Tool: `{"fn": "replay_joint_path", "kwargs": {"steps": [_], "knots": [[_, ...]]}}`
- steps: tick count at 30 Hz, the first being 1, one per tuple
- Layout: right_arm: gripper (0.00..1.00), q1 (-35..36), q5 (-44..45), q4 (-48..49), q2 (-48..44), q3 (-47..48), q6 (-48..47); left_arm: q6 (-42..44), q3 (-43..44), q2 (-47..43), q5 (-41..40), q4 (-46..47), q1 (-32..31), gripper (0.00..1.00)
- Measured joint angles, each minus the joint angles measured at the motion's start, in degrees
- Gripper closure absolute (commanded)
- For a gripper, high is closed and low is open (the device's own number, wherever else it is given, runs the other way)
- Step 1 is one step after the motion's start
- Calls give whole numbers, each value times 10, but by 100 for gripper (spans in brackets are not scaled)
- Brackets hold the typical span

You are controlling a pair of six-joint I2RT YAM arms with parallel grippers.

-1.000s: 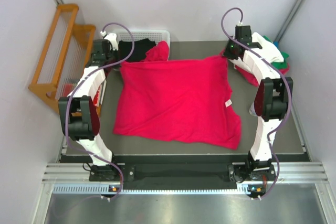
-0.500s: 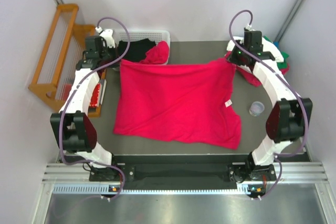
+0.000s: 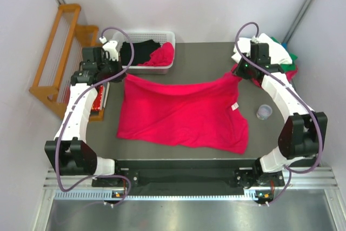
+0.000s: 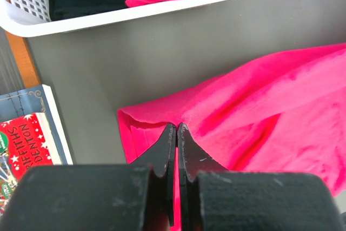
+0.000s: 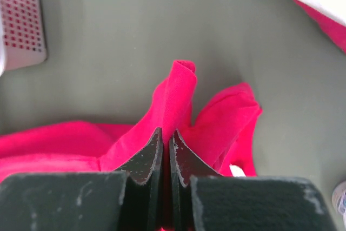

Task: Fold and stack the t-shirts
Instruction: Fold the tshirt

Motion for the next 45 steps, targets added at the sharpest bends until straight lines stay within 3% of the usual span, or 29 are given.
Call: {"fn": "replay_joint_path", "kwargs": {"steps": [4, 7, 12, 16, 21, 29, 31, 32, 35, 37, 38, 45], "knots": [[100, 0, 4, -3, 40, 22, 0, 2, -5, -1, -11, 5, 0, 100], [100, 0, 6, -8, 105, 89, -1, 4, -4, 23, -31, 26, 0, 100], [100, 0, 5, -9, 191, 193, -2, 11, 4, 127, -68, 68, 0, 100], [100, 0, 3, -10, 194, 199, -1, 17, 9, 190, -84, 63, 0, 100], [100, 3, -2, 0, 123, 89, 2, 25, -2, 172, -87, 62, 0, 100], [100, 60, -5, -23, -26, -107, 15, 31, -49, 35, -51, 50, 0, 100], [100, 76, -5, -30, -47, -139, 16, 37, -61, 12, -44, 49, 0, 96], [98, 83, -6, -33, -53, -152, 16, 39, -68, 3, -40, 47, 0, 93], [85, 87, -3, -45, -63, -180, 17, 47, -83, -6, -27, 32, 0, 53], [84, 87, 0, -54, -63, -187, 20, 52, -95, -6, -19, 25, 0, 18], [83, 87, 2, -61, -63, -188, 20, 54, -101, -6, -16, 21, 0, 11], [76, 87, 16, -85, -69, -187, 21, 55, -117, -6, 3, 0, 0, 9]]}}
